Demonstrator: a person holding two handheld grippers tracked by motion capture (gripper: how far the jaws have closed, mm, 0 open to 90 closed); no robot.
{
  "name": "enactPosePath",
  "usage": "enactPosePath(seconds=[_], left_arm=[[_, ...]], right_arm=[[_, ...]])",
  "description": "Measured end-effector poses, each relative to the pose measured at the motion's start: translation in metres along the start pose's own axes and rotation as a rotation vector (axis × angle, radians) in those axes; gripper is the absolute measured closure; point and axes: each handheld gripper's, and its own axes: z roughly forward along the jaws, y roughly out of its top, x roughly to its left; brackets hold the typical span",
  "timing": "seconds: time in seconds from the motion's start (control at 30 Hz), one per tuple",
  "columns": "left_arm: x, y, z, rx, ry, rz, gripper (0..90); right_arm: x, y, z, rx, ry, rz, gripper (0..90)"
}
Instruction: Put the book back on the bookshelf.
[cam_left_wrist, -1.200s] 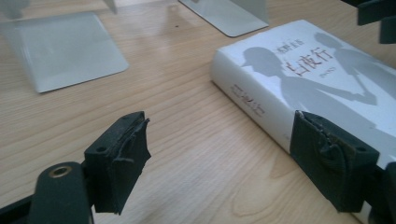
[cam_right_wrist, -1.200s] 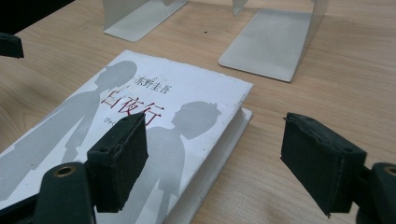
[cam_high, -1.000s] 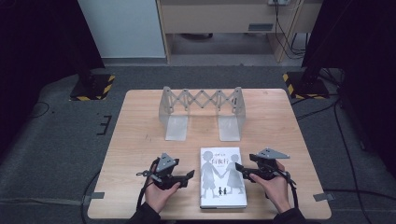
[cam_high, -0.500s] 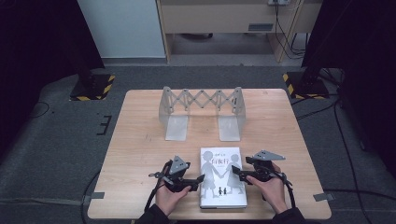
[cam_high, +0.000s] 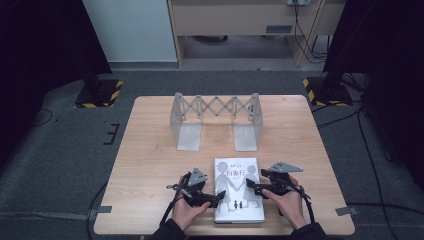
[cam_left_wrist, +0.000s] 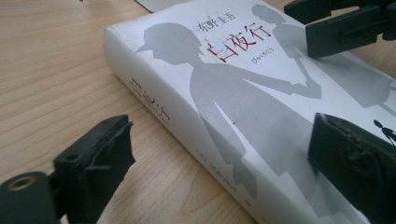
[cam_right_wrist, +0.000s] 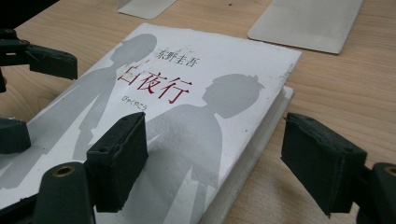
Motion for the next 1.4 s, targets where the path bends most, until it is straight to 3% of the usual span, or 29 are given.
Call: enactPosePath(seconds=[0.33, 0.63, 0.9, 1.4], left_arm=[[-0.005, 0.0, 0.005, -0.024, -0.01, 0.035, 2.9], [-0.005, -0.001, 0.009, -0.018, -0.045, -0.013, 3.9], [-0.006, 0.0, 0.009, -0.022, -0.037, 0.017, 3.1], [-0.003, 0.001, 0.007, -0.032, -0.066, -0.005, 3.6]], right_arm=[[0.001, -0.001, 0.003, -0.01, 0.01, 0.015, 22.5], [0.003, -0.003, 0.008, -0.017, 0.036, 0.037, 22.0], [0.003, -0.004, 0.011, -0.031, 0.048, 0.051, 21.6], [0.007, 0.004, 0.003, -0.075, 0.045, 0.046, 23.8]])
